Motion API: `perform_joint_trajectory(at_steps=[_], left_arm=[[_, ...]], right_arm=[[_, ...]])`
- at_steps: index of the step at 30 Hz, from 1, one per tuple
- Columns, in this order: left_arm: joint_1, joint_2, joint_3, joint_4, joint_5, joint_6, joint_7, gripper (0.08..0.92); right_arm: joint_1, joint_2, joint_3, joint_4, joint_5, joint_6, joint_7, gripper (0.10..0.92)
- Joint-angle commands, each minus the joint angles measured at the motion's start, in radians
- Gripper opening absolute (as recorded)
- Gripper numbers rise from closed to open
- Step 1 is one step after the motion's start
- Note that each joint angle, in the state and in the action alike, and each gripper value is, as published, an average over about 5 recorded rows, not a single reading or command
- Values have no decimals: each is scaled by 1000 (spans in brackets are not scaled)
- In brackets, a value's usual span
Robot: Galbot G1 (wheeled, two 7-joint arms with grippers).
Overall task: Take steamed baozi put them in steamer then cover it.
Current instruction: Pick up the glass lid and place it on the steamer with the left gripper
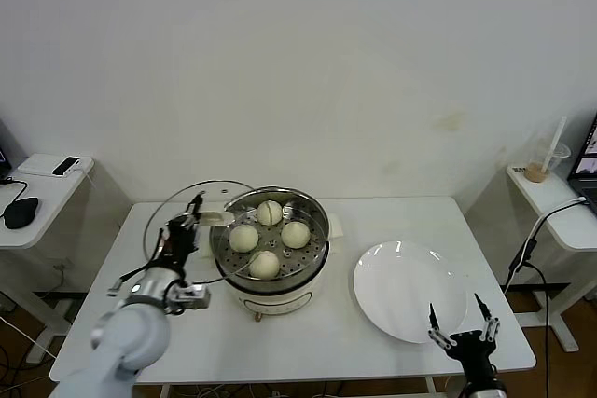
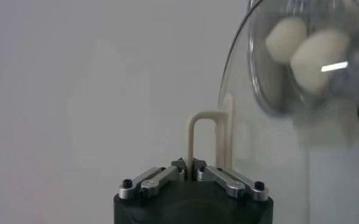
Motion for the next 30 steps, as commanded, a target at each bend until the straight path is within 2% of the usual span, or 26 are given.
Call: perform_joint_trajectory(at_steps=[1, 7, 19, 30], left_arm=[[-229, -132, 234, 81, 122, 95, 85, 138], [-267, -194, 264, 143, 188, 94, 101, 138], [-273, -272, 284, 227, 232, 89, 112, 138], [-235, -286, 268, 242, 249, 76, 108, 138]], right_arm=[[3, 18, -32, -18, -54, -1, 5, 823], [8, 18, -31, -23, -57, -2, 5, 823], [14, 19, -39, -42, -71, 0, 5, 823], [8, 18, -46, -43, -78, 3, 5, 823]])
